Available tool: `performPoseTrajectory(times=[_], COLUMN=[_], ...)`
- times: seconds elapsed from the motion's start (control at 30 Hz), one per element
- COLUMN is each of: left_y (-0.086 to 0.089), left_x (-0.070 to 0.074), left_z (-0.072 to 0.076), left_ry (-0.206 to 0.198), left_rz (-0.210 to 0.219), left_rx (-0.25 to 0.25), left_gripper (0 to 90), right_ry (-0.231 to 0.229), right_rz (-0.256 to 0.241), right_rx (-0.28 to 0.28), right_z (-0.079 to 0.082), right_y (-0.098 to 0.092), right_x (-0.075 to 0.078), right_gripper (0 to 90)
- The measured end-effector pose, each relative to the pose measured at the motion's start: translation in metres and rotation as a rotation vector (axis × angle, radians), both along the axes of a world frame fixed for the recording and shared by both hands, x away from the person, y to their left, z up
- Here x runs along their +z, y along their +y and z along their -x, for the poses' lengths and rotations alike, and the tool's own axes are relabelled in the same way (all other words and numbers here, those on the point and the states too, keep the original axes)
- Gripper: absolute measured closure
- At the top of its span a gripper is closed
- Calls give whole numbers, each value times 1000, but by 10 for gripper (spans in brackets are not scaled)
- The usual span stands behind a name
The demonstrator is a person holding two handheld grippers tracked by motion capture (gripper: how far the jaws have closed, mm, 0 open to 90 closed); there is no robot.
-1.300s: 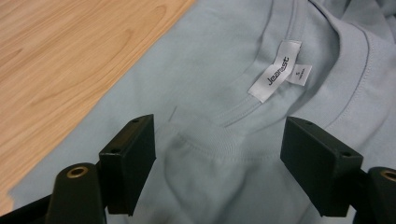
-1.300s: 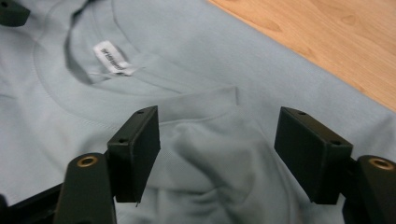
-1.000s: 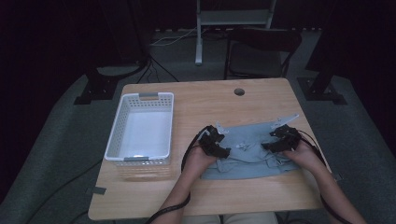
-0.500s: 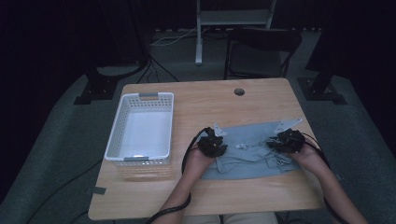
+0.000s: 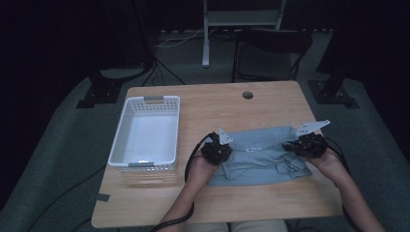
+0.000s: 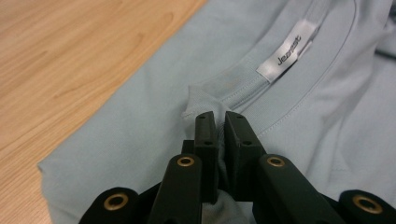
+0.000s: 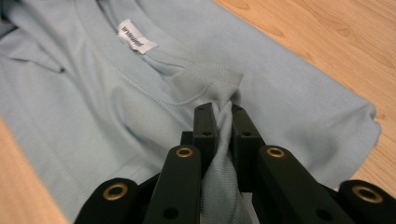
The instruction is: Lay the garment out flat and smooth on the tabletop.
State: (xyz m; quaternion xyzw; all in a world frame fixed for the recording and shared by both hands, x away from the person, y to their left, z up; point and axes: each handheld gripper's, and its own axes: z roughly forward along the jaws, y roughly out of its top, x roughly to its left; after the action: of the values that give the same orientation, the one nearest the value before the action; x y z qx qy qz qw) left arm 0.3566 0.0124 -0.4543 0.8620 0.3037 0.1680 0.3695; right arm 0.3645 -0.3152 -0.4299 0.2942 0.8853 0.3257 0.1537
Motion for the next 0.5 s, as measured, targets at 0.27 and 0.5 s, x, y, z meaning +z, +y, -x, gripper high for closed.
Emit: performPoseTrajectory(times=[0.27, 0.5], left_y=[0, -6], left_x=[3, -5], left_z=[20, 51], left_ry=[15, 67], left_rz=[-7, -26], left_rx=[-50, -136], left_gripper=[858, 857], right_ry=[11, 59], right_rz=[-33, -21], right_rx=[14, 39], right_z=[16, 50], right_y=[-11, -20], right_x=[6, -9], right_gripper=[842, 843])
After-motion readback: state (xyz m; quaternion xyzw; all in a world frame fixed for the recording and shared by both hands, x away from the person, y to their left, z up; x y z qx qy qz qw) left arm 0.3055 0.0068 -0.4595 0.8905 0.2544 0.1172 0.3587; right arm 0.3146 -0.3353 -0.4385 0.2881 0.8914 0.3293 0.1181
